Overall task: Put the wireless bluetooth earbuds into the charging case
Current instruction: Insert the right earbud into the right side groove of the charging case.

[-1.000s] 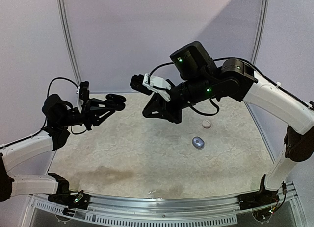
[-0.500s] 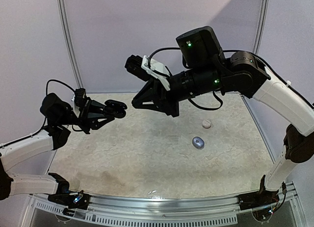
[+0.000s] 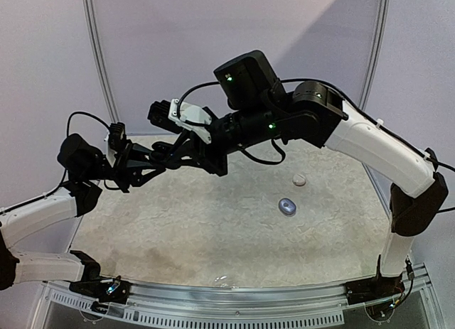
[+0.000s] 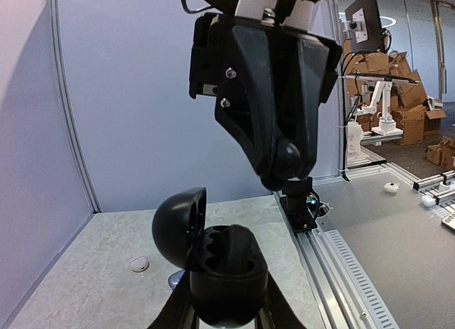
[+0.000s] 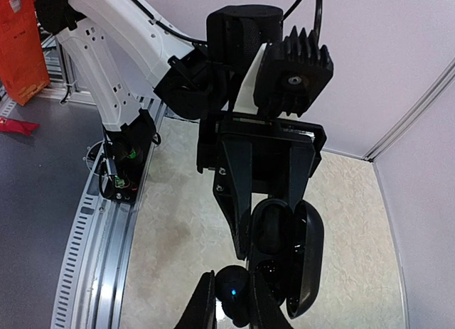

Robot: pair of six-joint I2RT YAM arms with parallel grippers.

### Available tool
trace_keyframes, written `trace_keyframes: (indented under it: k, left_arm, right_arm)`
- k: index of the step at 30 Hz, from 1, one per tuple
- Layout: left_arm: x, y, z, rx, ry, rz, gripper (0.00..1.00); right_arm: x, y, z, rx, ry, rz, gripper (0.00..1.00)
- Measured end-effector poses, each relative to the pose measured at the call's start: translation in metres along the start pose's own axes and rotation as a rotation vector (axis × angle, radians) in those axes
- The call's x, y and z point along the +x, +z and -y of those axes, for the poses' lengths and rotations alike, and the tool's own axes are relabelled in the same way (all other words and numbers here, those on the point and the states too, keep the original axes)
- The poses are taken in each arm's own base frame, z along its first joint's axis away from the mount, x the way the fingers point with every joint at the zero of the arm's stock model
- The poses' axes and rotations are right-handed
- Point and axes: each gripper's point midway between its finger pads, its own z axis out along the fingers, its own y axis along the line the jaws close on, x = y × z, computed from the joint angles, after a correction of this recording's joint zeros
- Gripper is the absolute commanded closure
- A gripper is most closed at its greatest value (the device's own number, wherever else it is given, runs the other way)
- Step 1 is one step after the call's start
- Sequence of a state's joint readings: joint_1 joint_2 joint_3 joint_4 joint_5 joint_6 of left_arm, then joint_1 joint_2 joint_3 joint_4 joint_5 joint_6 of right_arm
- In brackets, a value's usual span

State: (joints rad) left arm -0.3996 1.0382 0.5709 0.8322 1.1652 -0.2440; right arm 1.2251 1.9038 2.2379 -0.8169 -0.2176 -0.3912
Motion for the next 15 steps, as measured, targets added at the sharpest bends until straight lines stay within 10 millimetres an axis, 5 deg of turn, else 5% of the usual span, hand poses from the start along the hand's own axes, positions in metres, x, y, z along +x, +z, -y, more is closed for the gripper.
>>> trace_keyframes:
  k: [15]
  left_arm:
    - [0.001, 0.0, 0.001, 0.005, -0.017, -0.004, 1.0]
  right_arm:
    - [0.017, 0.01, 0.009, 0.02, -0.046, -0.057, 1.0]
